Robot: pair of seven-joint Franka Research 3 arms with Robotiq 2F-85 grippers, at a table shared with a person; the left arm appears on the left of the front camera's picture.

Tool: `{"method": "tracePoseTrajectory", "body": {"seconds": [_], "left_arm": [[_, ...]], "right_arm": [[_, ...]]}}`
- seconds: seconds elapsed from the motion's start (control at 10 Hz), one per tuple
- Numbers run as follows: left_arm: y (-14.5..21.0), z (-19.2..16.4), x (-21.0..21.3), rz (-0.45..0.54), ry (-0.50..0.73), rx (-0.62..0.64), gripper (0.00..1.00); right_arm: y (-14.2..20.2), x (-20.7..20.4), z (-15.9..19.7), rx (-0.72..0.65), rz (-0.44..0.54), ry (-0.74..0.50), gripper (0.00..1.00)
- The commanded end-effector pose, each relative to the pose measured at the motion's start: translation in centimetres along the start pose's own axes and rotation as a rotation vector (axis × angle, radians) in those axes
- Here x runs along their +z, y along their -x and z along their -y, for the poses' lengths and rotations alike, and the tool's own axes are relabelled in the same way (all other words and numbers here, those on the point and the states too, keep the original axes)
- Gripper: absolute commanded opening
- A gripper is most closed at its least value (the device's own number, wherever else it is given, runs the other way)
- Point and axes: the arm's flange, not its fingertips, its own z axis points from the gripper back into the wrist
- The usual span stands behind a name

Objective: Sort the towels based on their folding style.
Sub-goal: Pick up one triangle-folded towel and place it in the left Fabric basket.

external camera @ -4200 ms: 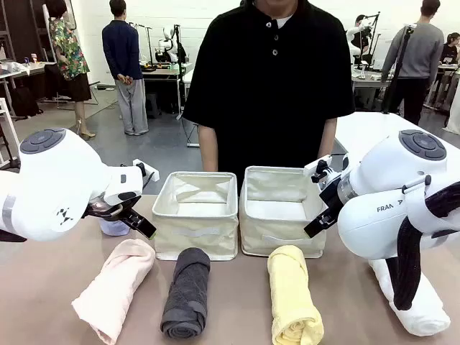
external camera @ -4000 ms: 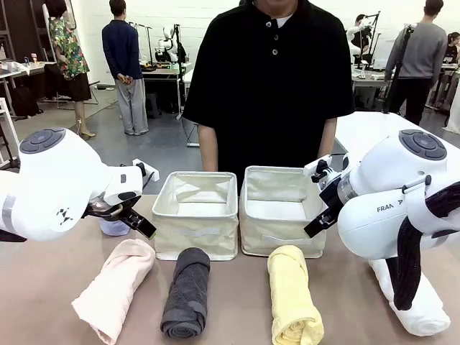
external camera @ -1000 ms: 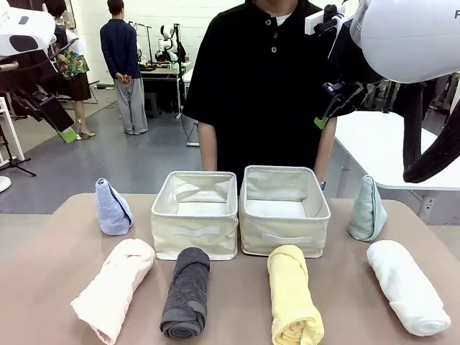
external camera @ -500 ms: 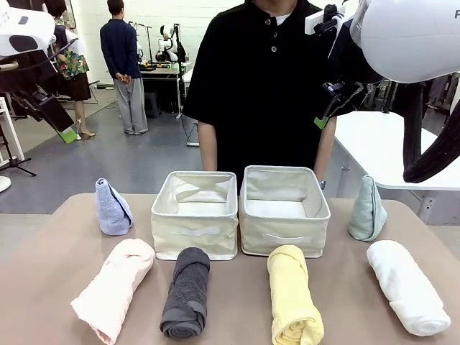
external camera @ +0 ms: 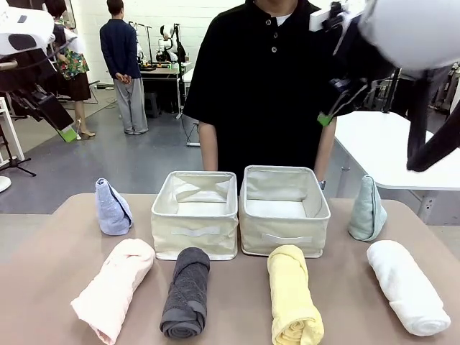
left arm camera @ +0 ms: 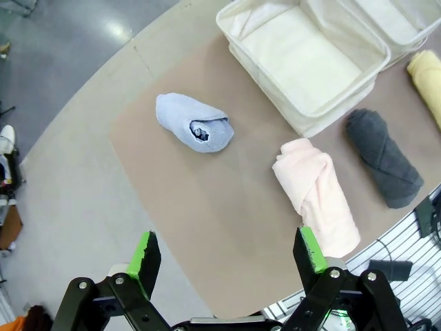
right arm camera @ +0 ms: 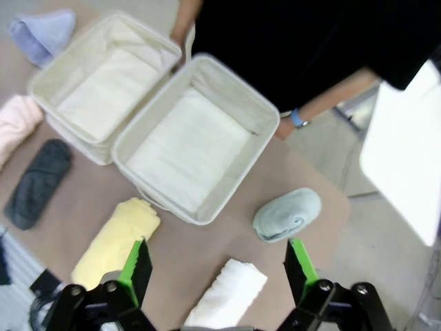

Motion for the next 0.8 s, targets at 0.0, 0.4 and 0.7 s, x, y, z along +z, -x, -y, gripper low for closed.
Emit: {"method": "tracePoseTrajectory", "body": {"seconds": [0.0, 0.4, 0.7], "left_arm": [[1.6, -6.3, 1.6, 0.076, 0.249, 0.042, 1.0], [4.3, -17.4, 3.8, 0.232, 0.526, 0.077, 1.0], [6.8, -21.4, 3.2, 0.24, 0.534, -0.088, 1.0]], "right_arm": [[1.4, 0.7, 11.1, -0.155, 0.039, -0.208, 1.0], [7.9, 1.9, 23.1, -0.181, 0.114, -0.513, 1.0], [13.2, 2.9, 26.9, 0.053, 0.164, -0.679, 1.0]]}}
